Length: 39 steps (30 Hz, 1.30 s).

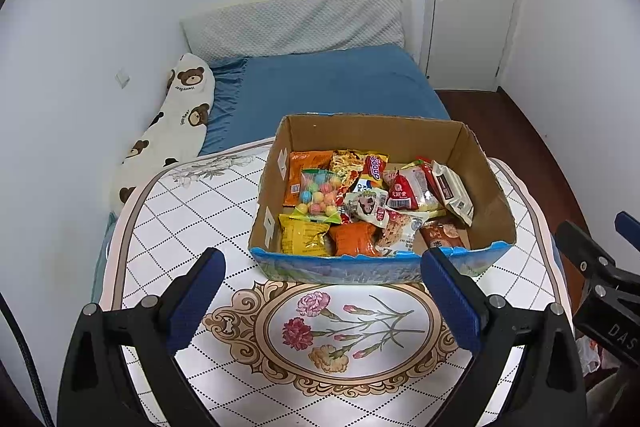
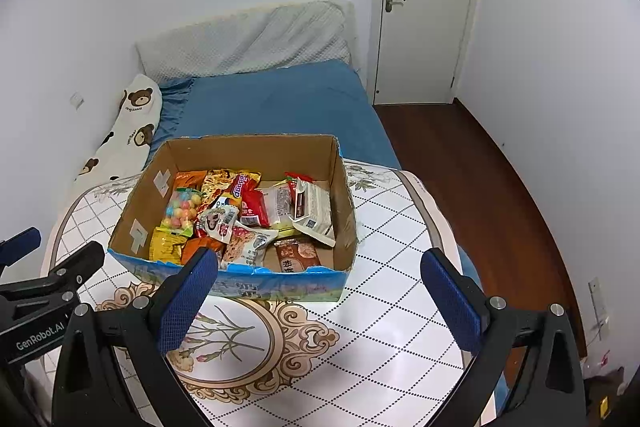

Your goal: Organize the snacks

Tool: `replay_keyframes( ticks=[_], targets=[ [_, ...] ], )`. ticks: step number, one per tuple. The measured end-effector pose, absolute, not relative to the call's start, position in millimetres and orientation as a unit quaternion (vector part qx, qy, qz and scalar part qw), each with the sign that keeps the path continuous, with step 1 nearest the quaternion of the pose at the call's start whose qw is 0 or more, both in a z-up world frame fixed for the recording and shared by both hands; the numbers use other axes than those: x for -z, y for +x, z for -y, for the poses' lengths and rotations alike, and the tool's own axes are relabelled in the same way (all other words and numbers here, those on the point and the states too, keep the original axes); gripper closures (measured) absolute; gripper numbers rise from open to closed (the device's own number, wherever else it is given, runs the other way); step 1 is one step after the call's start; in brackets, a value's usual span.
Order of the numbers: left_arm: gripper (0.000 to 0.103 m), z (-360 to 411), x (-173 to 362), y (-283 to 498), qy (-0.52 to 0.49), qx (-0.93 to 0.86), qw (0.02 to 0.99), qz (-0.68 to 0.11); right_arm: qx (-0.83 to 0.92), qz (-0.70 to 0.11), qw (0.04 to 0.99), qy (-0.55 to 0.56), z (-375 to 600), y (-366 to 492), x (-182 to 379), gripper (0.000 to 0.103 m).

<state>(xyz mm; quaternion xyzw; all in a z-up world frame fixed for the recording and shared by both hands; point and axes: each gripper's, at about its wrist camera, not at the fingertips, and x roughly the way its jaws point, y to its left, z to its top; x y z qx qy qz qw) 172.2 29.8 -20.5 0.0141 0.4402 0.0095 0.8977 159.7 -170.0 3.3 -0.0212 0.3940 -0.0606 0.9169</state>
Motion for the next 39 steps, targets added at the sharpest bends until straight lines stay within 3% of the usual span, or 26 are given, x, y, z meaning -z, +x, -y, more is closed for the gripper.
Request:
replay_keyframes(
  ticks=[39],
  targets=[
    [0.003,-27.4,19.7,170.5,0.012,-0.01,0.901,-0.434,0.064,-0.393,0.917,-0.02,172.6,155.7,-3.5,0.0]
  ],
)
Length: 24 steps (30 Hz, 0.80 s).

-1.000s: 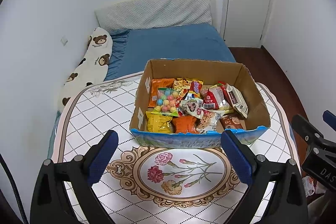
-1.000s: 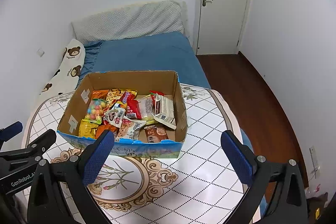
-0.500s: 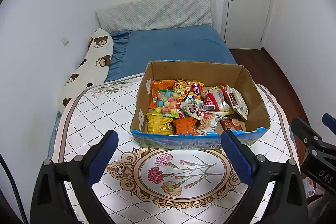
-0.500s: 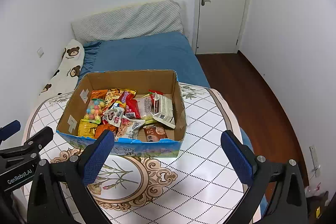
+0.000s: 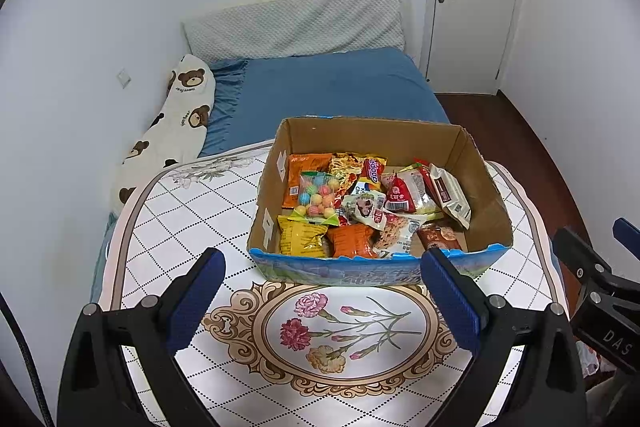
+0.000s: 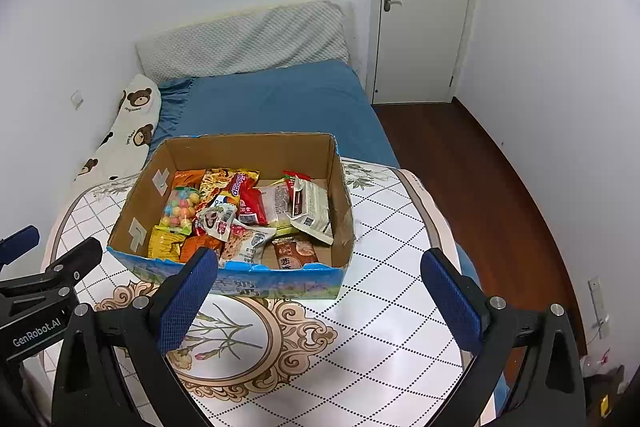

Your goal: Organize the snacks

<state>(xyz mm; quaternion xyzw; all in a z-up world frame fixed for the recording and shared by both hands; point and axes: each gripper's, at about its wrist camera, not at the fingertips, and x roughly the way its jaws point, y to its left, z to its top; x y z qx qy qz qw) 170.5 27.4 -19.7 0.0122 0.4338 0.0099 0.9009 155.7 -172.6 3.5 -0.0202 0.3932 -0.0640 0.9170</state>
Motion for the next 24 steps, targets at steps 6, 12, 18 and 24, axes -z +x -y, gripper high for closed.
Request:
replay_keyframes(
  ticks=[6,12,18,24],
  targets=[
    [0.003,-26.4,18.9,170.0,0.013,-0.009,0.901,-0.433,0.065,-0.393,0.917,-0.018,174.4,154.5,-4.1,0.0],
    [0.003,-25.7,18.4,169.7,0.014,-0.01,0.901,-0.433,0.065,-0.394,0.917,-0.018,175.3,154.7,-4.2,0.0],
    [0.003,-26.1,17.8,170.2,0.015,-0.009,0.902,-0.432,0.065,-0.392,0.917,-0.019,175.5,155.0,-4.8,0.0],
    [0.003,-25.8,17.5,170.1,0.015,-0.009,0.902,-0.432,0.064,-0.392,0.918,-0.018,174.8,155.2,-5.0,0.0]
  ],
)
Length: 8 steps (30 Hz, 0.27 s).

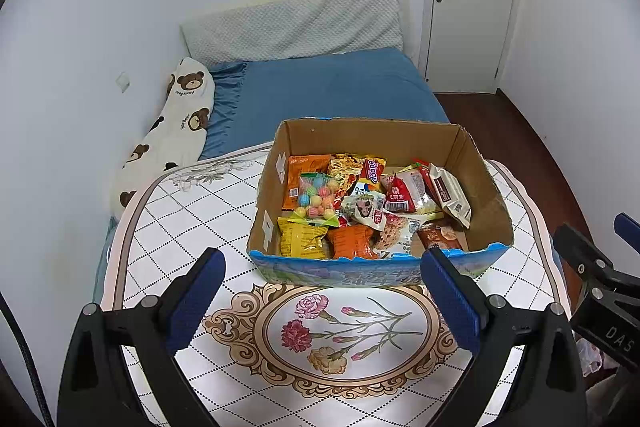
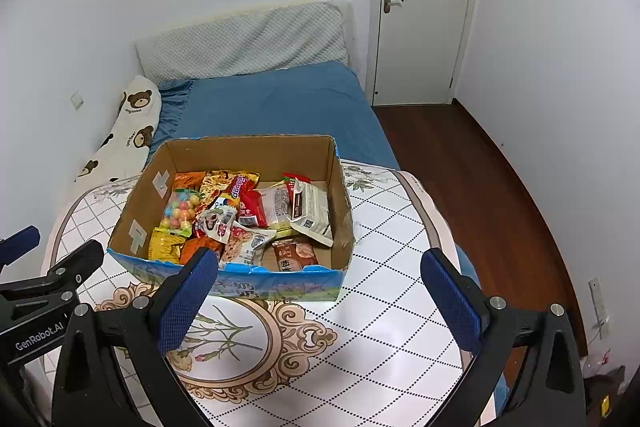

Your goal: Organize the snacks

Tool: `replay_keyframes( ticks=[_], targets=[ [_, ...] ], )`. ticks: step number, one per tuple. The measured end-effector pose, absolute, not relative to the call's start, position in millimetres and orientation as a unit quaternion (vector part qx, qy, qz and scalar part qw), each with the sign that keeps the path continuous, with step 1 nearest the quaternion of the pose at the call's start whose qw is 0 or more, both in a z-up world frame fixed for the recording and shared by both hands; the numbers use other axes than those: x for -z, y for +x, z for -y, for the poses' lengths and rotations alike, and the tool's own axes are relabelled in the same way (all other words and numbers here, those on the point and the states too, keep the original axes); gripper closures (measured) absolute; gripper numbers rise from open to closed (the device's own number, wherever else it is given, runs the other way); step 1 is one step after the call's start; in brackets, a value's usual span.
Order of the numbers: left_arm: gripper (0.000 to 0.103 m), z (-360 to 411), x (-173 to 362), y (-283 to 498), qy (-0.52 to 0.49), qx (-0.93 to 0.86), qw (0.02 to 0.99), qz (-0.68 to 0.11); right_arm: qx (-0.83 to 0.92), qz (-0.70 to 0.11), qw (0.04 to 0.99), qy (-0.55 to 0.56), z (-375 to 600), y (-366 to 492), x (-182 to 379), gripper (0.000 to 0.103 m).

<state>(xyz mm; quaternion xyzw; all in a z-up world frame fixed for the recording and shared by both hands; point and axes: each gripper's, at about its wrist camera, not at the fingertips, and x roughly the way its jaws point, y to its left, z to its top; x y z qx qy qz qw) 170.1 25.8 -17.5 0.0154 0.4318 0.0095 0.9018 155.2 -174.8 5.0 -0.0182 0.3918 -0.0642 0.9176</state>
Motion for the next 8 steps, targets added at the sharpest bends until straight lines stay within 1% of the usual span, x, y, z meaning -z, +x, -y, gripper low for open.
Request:
replay_keyframes(
  ticks=[8],
  targets=[
    [0.003,-25.9,17.3,169.3,0.017,-0.006,0.904,-0.427,0.064,-0.39,0.918,-0.018,173.9,155.3,-5.8,0.0]
  ],
)
